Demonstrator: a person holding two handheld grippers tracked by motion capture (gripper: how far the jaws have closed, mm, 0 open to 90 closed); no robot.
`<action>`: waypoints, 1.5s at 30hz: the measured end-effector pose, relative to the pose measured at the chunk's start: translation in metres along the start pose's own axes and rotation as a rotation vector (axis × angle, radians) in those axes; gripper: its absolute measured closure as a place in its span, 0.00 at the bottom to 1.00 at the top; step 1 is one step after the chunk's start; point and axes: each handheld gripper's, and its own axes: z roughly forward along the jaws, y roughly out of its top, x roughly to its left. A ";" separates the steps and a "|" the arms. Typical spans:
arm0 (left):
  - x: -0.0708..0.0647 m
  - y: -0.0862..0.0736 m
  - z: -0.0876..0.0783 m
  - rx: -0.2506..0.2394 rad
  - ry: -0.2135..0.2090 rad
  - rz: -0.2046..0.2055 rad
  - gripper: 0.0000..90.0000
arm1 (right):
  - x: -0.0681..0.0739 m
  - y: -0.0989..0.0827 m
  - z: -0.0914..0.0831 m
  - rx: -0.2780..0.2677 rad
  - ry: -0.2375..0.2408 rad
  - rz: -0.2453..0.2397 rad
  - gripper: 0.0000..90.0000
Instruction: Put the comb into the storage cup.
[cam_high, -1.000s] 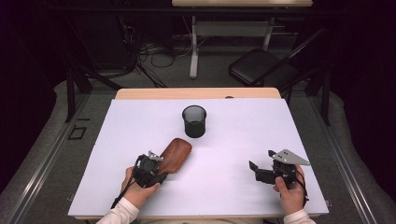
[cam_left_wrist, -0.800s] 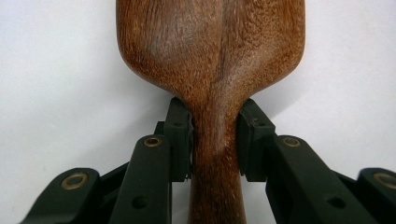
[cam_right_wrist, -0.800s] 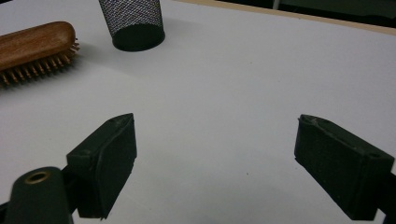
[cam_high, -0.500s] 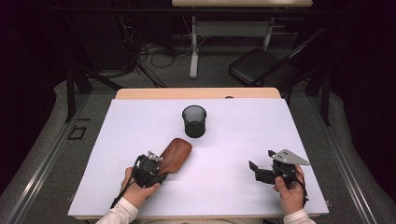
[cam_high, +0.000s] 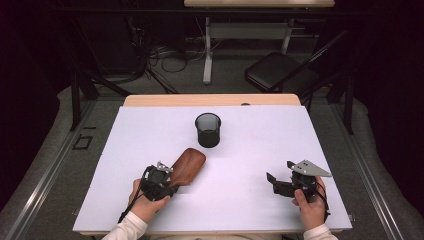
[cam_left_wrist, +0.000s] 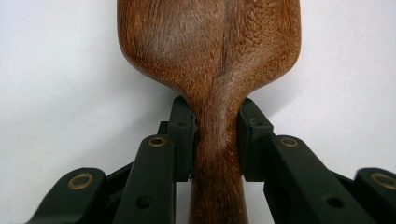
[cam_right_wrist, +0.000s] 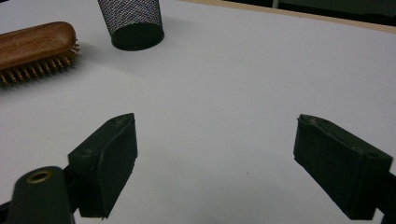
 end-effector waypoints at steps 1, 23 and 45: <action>0.000 0.000 0.000 -0.001 -0.003 -0.001 0.80 | 0.000 0.000 0.000 0.000 0.000 0.000 0.15; 0.002 -0.004 -0.002 -0.041 -0.033 -0.021 0.80 | 0.000 0.000 0.001 0.012 0.002 0.001 0.15; 0.005 -0.008 -0.008 -0.116 -0.061 -0.042 0.80 | 0.000 0.000 0.001 0.013 0.005 -0.006 0.15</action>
